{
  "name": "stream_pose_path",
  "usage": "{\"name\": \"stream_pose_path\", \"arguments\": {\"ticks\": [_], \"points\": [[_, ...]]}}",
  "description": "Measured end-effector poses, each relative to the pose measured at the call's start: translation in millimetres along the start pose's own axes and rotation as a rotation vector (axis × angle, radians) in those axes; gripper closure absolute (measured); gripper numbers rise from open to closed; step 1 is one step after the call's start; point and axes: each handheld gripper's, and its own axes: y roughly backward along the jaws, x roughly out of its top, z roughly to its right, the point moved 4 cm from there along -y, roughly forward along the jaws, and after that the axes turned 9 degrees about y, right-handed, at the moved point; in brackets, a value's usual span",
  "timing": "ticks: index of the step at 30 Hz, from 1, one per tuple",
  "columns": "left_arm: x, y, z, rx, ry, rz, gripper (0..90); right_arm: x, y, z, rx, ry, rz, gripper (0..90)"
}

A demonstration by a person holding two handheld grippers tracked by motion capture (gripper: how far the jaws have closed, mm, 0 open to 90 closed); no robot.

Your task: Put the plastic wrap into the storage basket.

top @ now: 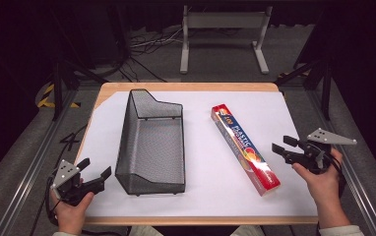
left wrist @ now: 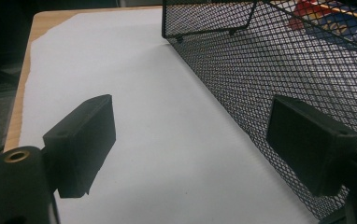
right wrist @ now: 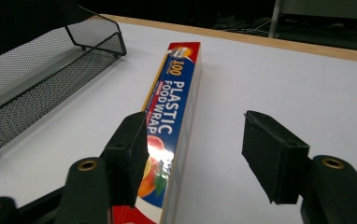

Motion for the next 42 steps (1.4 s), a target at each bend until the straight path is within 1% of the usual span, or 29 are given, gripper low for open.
{"name": "stream_pose_path", "arguments": {"ticks": [2,3,6,8,10,12,14,15,16,17,18,19,20,23,27,30,35,37,38,39,40,41,42], "points": [[0.0,0.8,-1.3,0.002,0.003,0.003,16.6,8.8,-2.3,-2.5,0.01,-0.002,-0.006,39.7],[0.2,1.1,-1.4,0.002,0.004,0.004,16.6,13.8,-3.6,-3.6,0.007,0.006,-0.011,39.6],[0.4,1.4,-1.1,0.003,0.003,0.007,16.6,19.2,-6.1,-4.5,0.005,0.018,-0.027,40.0],[0.3,0.8,-0.4,0.002,0.0,0.004,16.6,24.5,-10.3,-5.1,-0.002,0.024,-0.057,45.4],[0.3,0.1,0.1,0.003,-0.002,0.002,16.6,28.8,-14.0,-6.7,0.014,0.009,-0.068,45.6],[0.2,-0.4,0.0,0.004,-0.004,0.0,16.6,32.9,-17.9,-9.4,0.024,0.01,-0.086,45.9],[0.2,-0.5,-0.2,0.004,-0.003,-0.001,16.6,35.2,-20.6,-11.2,0.03,0.016,-0.091,45.3],[0.3,-0.6,-0.4,0.006,-0.002,0.001,16.6,38.0,-24.3,-14.5,0.037,-0.01,-0.081,43.4],[0.3,-0.7,-0.6,0.008,-0.002,0.003,16.6,39.4,-27.2,-15.5,0.047,-0.028,-0.056,43.0],[0.4,-0.8,-0.8,0.009,-0.002,0.004,16.6,40.1,-30.0,-16.8,0.065,-0.058,-0.034,41.5],[0.4,-0.8,-1.0,0.009,-0.002,0.001,16.6,40.9,-33.0,-17.8,0.072,-0.084,-0.043,42.1],[0.3,-0.9,-1.1,0.009,-0.003,0.001,16.6,42.6,-36.5,-19.1,0.074,-0.096,-0.076,42.4],[0.2,-0.9,-1.1,0.009,-0.003,0.001,16.6,45.0,-39.9,-20.4,0.063,-0.083,-0.093,42.0],[-0.2,-1.1,-1.2,0.009,-0.006,-0.002,16.6,50.5,-48.3,-23.3,0.054,-0.044,-0.131,39.3],[-0.6,-0.9,-1.6,0.012,-0.008,-0.004,16.6,51.9,-62.6,-25.4,0.061,-0.034,-0.189,35.5],[-0.7,0.0,-2.6,0.017,-0.007,-0.001,16.6,49.6,-74.9,-27.1,0.05,-0.016,-0.242,33.7],[-1.3,0.4,-3.6,0.021,-0.006,-0.004,16.6,43.8,-94.0,-29.3,0.034,-0.021,-0.309,27.2],[-1.6,0.2,-3.6,0.022,-0.007,-0.006,16.6,40.7,-101.0,-29.6,0.017,-0.025,-0.341,24.6],[-1.7,0.1,-3.6,0.023,-0.008,-0.006,16.6,39.2,-104.0,-29.6,0.011,-0.03,-0.352,23.9],[-1.7,0.1,-3.6,0.023,-0.008,-0.006,16.6,39.2,-104.0,-29.6,0.011,-0.03,-0.352,23.9],[-1.8,0.3,-3.4,0.023,-0.007,-0.007,16.6,35.9,-109.4,-28.4,-0.002,-0.037,-0.372,22.1],[-2.0,0.5,-3.4,0.023,-0.005,-0.008,16.6,34.5,-111.3,-27.8,-0.005,-0.037,-0.381,21.6],[-2.0,0.5,-3.4,0.023,-0.005,-0.008,16.6,34.5,-111.3,-27.8,-0.005,-0.037,-0.381,21.6]]}}
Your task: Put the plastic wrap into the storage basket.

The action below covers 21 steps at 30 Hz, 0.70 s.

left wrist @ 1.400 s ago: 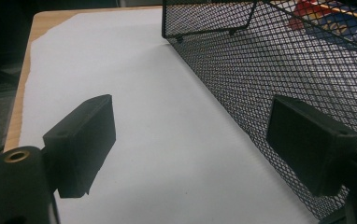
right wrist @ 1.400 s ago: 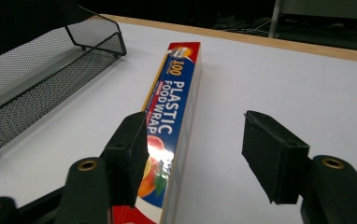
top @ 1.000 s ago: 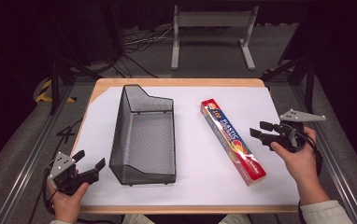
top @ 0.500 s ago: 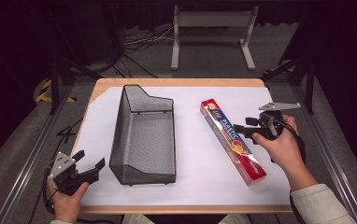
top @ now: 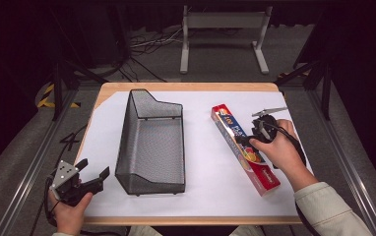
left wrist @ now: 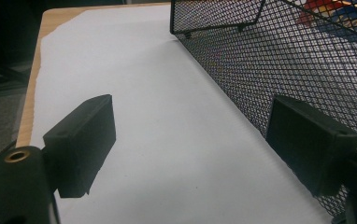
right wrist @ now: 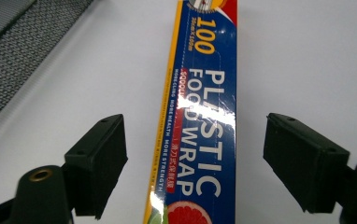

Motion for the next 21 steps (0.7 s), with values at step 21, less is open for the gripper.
{"name": "stream_pose_path", "arguments": {"ticks": [21], "points": [[-1.5,-2.7,0.1,0.009,-0.011,-0.015,16.9,-20.8,-37.7,-2.1,-0.008,-0.015,-0.194,18.5]]}}
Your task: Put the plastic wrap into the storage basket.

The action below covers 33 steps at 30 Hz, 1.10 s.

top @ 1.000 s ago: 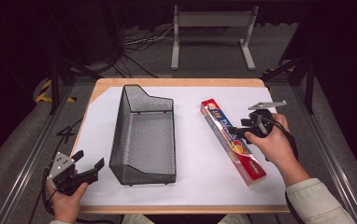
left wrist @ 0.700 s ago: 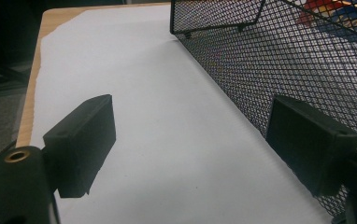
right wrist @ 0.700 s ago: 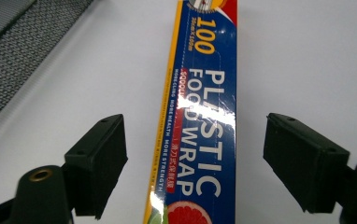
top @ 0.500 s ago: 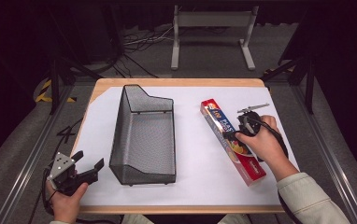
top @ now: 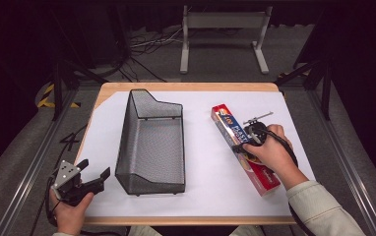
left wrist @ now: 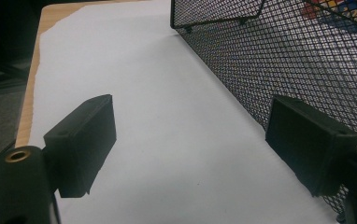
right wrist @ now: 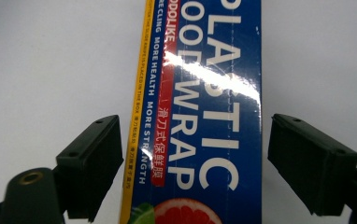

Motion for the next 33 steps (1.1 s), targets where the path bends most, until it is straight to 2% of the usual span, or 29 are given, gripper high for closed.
{"name": "stream_pose_path", "arguments": {"ticks": [10,11,14,16,20,26,33], "points": [[-0.2,-0.6,-0.5,-0.002,0.0,-0.002,16.9,-2.1,-8.7,-3.5,-0.016,0.003,-0.051,26.8],[-0.2,-0.4,-0.8,-0.001,-0.001,-0.002,16.9,-3.2,-10.9,-3.2,-0.022,0.003,-0.072,32.0],[-0.1,-0.4,-1.1,-0.001,0.001,-0.001,16.9,-3.5,-11.4,-4.6,-0.015,-0.016,-0.091,35.9],[0.0,-0.3,-0.9,-0.001,0.001,0.0,16.8,-2.8,-10.4,-5.8,-0.034,-0.019,-0.097,37.6],[-0.2,-0.3,-0.7,0.0,0.0,-0.001,16.9,-2.0,-8.9,-7.8,-0.062,-0.036,-0.101,39.5],[-0.5,-0.9,-0.3,-0.001,-0.001,-0.002,16.9,-0.1,-6.1,-8.9,-0.048,-0.077,-0.092,40.2],[-0.2,-0.7,-0.6,-0.001,-0.001,0.0,16.8,9.7,11.5,-10.7,-0.061,-0.08,-0.062,40.5]]}}
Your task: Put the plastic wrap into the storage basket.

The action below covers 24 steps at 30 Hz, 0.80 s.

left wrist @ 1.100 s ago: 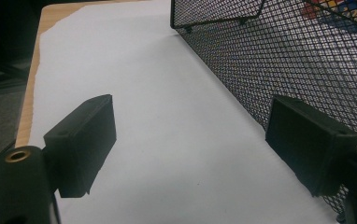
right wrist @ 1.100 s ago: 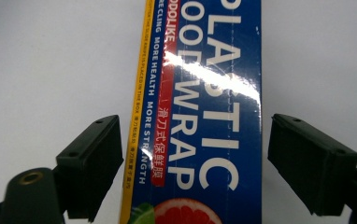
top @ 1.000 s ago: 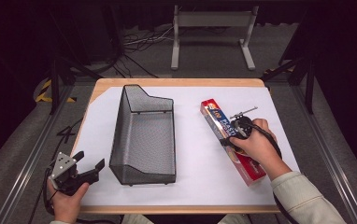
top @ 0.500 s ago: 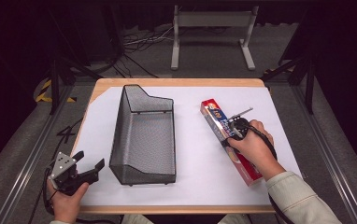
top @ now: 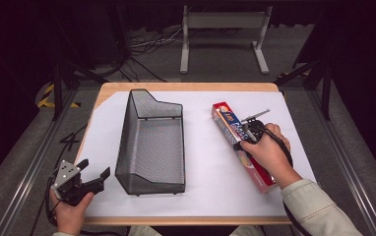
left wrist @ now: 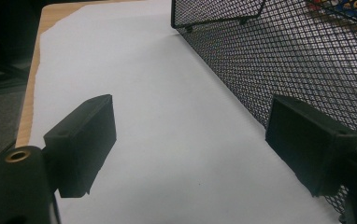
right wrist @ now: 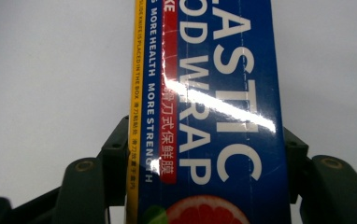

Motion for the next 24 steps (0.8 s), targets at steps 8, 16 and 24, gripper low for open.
{"name": "stream_pose_path", "arguments": {"ticks": [8,16,24], "points": [[0.3,0.3,0.1,0.003,-0.002,0.0,16.8,9.8,24.6,-4.1,0.005,-0.001,0.039,40.5],[0.3,0.9,-0.3,0.004,-0.001,0.003,16.9,18.3,46.6,-9.8,-0.009,-0.001,0.051,40.4],[0.4,0.4,0.1,0.006,-0.006,0.001,16.9,25.0,60.1,-16.9,-0.001,-0.001,0.06,40.4]]}}
